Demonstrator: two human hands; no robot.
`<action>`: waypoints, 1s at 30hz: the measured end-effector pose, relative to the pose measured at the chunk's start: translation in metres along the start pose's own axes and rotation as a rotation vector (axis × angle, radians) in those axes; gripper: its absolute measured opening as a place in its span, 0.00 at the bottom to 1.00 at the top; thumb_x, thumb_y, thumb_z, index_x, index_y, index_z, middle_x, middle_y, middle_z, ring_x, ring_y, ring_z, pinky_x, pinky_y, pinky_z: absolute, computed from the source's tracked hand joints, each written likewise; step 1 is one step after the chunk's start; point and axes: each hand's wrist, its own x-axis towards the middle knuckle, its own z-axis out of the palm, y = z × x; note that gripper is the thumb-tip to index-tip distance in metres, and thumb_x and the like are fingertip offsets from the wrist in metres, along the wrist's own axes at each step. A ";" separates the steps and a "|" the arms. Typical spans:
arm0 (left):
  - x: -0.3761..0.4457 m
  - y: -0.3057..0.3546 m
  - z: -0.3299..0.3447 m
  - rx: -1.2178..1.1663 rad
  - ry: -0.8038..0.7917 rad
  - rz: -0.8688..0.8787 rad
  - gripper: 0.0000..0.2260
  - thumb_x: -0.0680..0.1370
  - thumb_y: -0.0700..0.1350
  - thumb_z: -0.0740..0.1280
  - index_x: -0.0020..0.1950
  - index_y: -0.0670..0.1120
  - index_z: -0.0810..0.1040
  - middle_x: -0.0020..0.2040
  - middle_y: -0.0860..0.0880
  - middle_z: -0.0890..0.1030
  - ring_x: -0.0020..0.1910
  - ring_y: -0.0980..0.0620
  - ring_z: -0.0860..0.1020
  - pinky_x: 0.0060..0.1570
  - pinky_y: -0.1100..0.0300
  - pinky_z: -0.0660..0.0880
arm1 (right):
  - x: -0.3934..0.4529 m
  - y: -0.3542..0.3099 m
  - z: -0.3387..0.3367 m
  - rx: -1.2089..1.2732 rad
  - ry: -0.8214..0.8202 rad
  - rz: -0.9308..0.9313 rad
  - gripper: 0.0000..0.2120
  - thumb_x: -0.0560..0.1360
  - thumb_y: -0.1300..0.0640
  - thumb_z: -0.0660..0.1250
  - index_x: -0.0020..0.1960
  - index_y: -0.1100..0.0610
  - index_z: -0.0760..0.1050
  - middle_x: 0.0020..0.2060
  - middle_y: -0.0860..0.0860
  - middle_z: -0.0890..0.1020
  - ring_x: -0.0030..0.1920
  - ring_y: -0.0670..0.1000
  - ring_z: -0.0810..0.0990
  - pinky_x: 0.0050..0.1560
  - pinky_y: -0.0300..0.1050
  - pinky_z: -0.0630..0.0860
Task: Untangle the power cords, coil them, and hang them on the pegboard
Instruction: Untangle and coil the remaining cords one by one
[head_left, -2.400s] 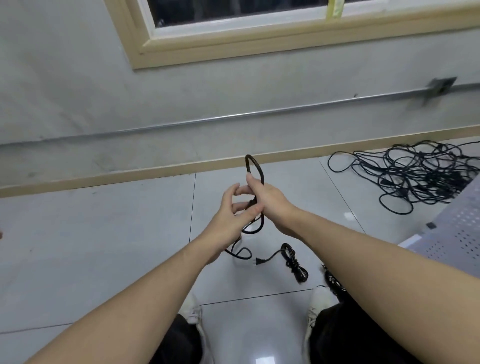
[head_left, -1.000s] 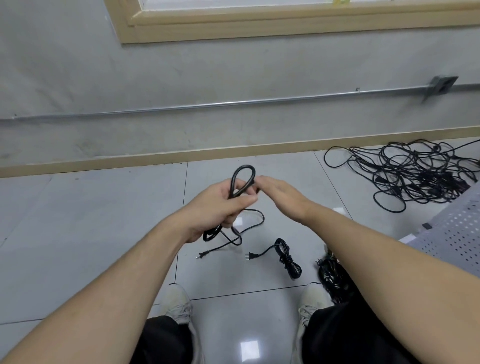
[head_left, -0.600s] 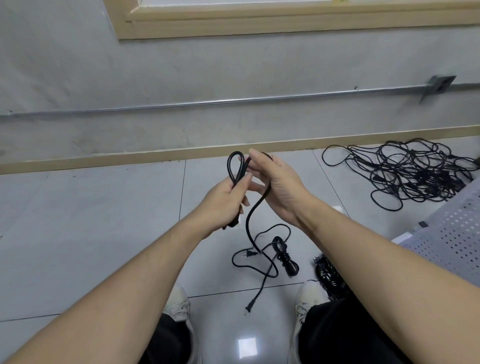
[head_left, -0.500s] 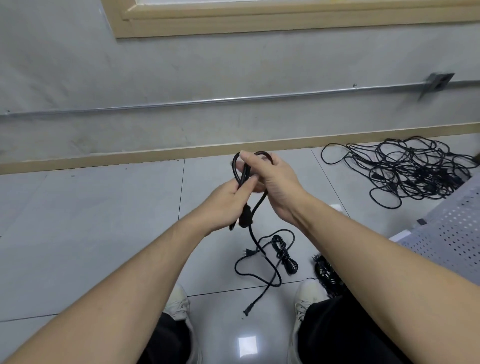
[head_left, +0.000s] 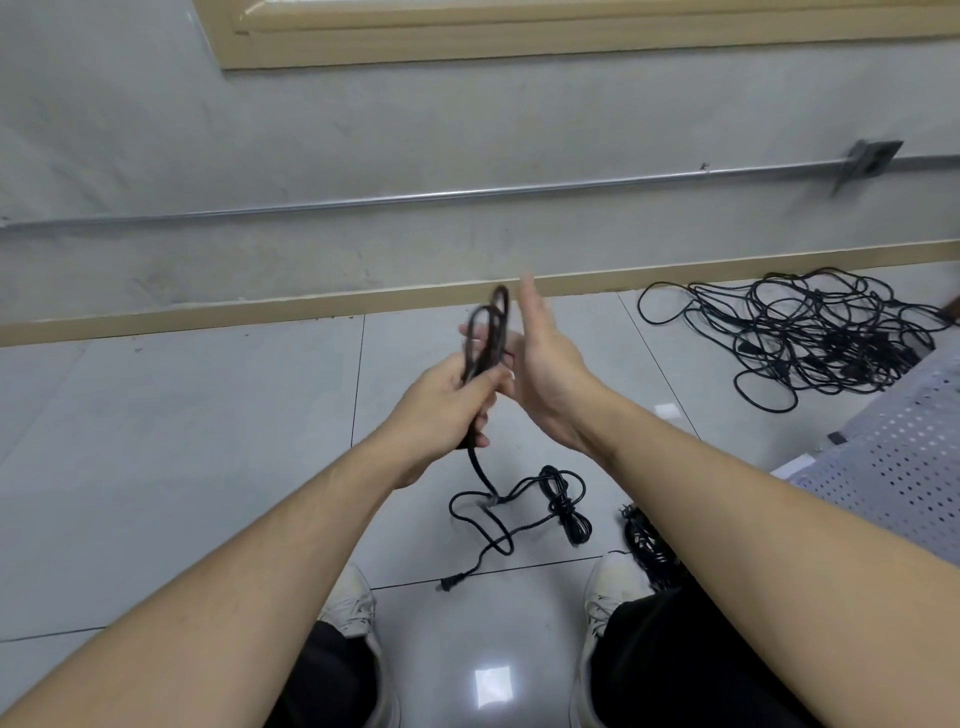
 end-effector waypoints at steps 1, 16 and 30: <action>0.001 0.004 -0.001 -0.058 0.059 0.032 0.04 0.85 0.46 0.64 0.51 0.49 0.76 0.33 0.52 0.71 0.30 0.55 0.70 0.32 0.59 0.76 | -0.001 0.005 -0.005 -0.086 -0.089 0.024 0.39 0.73 0.24 0.59 0.76 0.44 0.60 0.59 0.51 0.84 0.57 0.49 0.83 0.64 0.57 0.78; -0.004 0.029 -0.096 -0.376 0.158 -0.152 0.09 0.83 0.54 0.65 0.47 0.51 0.72 0.27 0.57 0.58 0.21 0.60 0.57 0.19 0.67 0.56 | 0.001 0.039 -0.092 -0.934 -0.433 0.355 0.20 0.74 0.44 0.75 0.33 0.53 0.71 0.27 0.48 0.73 0.31 0.50 0.73 0.39 0.44 0.75; -0.006 0.023 -0.026 0.039 -0.263 -0.327 0.36 0.63 0.82 0.62 0.51 0.52 0.74 0.36 0.51 0.72 0.33 0.51 0.69 0.38 0.54 0.76 | -0.005 -0.010 -0.041 -0.239 0.008 -0.045 0.15 0.79 0.50 0.70 0.35 0.49 0.74 0.61 0.46 0.82 0.63 0.48 0.80 0.59 0.61 0.81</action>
